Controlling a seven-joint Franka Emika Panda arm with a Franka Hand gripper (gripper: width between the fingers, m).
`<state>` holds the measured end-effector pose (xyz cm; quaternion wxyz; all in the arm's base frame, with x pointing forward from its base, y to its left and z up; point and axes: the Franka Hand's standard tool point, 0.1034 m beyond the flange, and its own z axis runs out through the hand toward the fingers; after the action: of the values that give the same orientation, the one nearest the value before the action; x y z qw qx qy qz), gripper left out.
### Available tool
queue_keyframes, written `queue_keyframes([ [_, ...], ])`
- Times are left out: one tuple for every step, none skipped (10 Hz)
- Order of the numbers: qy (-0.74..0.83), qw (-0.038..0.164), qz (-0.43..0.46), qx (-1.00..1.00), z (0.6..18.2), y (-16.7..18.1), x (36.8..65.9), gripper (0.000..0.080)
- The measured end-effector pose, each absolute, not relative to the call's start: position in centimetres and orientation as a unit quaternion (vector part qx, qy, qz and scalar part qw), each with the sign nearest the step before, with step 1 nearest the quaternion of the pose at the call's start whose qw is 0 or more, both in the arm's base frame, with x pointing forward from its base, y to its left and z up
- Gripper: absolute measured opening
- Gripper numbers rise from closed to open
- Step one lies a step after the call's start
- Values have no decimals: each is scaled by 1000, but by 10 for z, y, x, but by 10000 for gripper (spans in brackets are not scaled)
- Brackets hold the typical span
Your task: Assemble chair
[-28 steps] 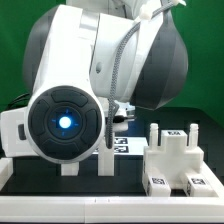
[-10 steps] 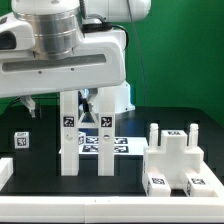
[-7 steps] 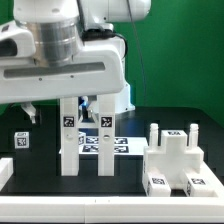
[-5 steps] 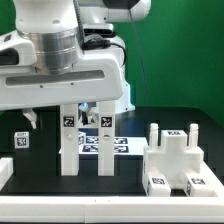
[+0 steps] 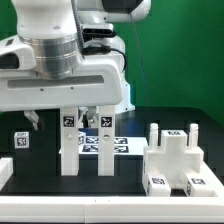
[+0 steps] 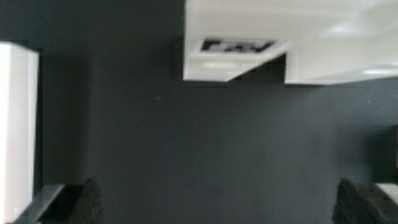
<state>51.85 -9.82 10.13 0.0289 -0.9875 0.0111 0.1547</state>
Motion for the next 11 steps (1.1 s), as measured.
queue_keyframes([
  [20, 29, 161, -986, 99, -96, 515, 649],
  [20, 29, 161, -986, 99, -95, 516, 649],
  [19, 29, 161, -986, 99, -95, 516, 649],
  [18, 29, 161, -986, 98, -95, 516, 649],
  [18, 29, 162, -986, 99, -95, 516, 649],
  [18, 30, 165, -986, 102, -95, 518, 649],
  [18, 33, 176, -984, 111, -93, 520, 649],
  [15, 36, 183, -982, 123, -93, 525, 649],
  [8, 41, 187, -982, 141, -95, 528, 649],
  [1, 44, 185, -982, 155, -98, 527, 649],
  [-3, 45, 178, -983, 163, -98, 525, 649],
])
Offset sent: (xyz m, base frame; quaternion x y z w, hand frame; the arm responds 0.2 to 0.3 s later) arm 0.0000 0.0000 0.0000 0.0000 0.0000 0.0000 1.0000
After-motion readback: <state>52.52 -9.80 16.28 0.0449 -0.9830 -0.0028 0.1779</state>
